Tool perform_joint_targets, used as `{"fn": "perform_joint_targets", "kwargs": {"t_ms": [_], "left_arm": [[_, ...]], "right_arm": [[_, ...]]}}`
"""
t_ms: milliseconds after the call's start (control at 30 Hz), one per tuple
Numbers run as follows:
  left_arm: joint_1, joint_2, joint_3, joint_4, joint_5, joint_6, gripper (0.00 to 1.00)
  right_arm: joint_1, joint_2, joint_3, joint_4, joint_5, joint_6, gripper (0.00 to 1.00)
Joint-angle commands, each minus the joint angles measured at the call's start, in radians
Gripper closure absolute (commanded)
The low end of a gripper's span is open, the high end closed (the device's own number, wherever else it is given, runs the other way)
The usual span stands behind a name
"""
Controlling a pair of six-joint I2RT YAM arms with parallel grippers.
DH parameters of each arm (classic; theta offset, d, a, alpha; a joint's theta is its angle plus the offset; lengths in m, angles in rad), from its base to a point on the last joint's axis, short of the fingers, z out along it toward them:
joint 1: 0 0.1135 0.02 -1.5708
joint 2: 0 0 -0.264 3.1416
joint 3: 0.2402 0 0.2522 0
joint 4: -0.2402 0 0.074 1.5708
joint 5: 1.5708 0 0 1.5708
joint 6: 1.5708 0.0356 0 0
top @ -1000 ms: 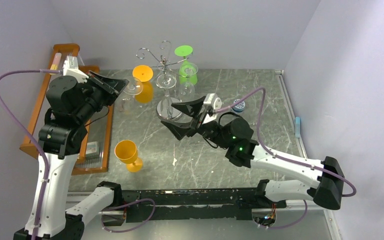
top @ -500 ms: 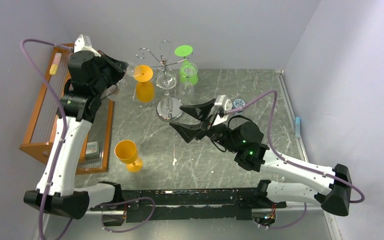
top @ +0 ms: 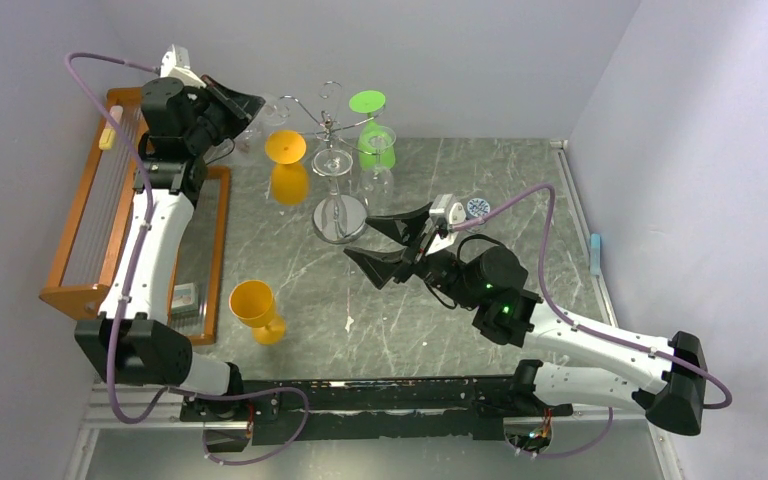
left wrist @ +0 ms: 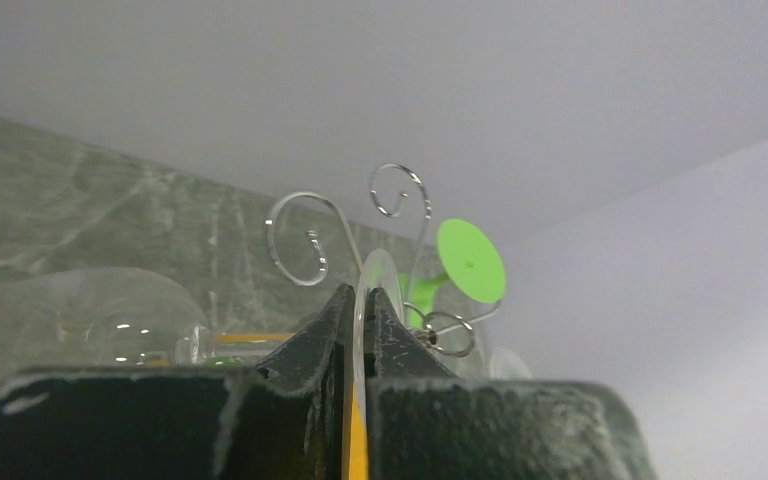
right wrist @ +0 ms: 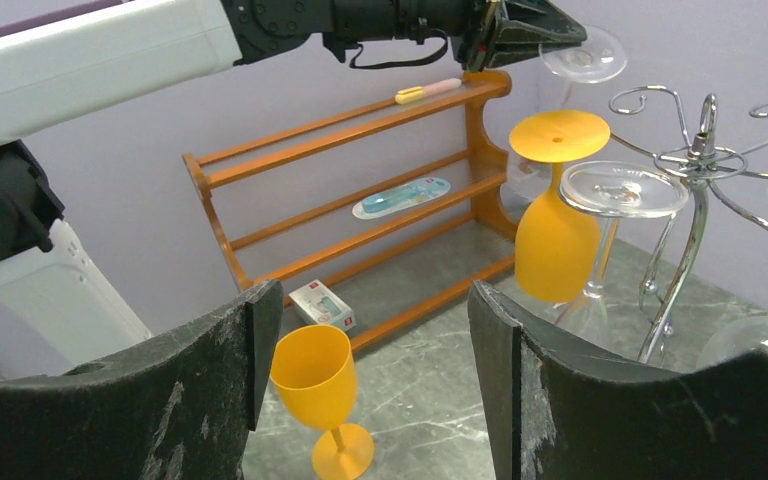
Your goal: Place the wine glass upside down on the wine glass rack
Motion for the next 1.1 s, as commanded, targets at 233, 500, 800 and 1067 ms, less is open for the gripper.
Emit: {"fn": "perform_joint_targets", "kwargs": {"t_ms": [233, 500, 800, 1067], "left_arm": [[0.006, 0.071, -0.021, 0.288, 0.237, -0.227, 0.95], [0.006, 0.112, -0.025, 0.360, 0.272, -0.286, 0.95], [0.006, 0.176, -0.030, 0.474, 0.287, -0.365, 0.95], [0.008, 0.247, 0.001, 0.568, 0.238, -0.397, 0.95]], "right_arm": [[-0.004, -0.010, 0.001, -0.001, 0.023, -0.008, 0.28], [-0.004, -0.023, -0.005, -0.005, 0.039, -0.004, 0.28], [-0.004, -0.029, -0.004, -0.014, 0.041, 0.001, 0.28], [-0.004, -0.035, -0.008, -0.016, 0.041, 0.019, 0.29]]}}
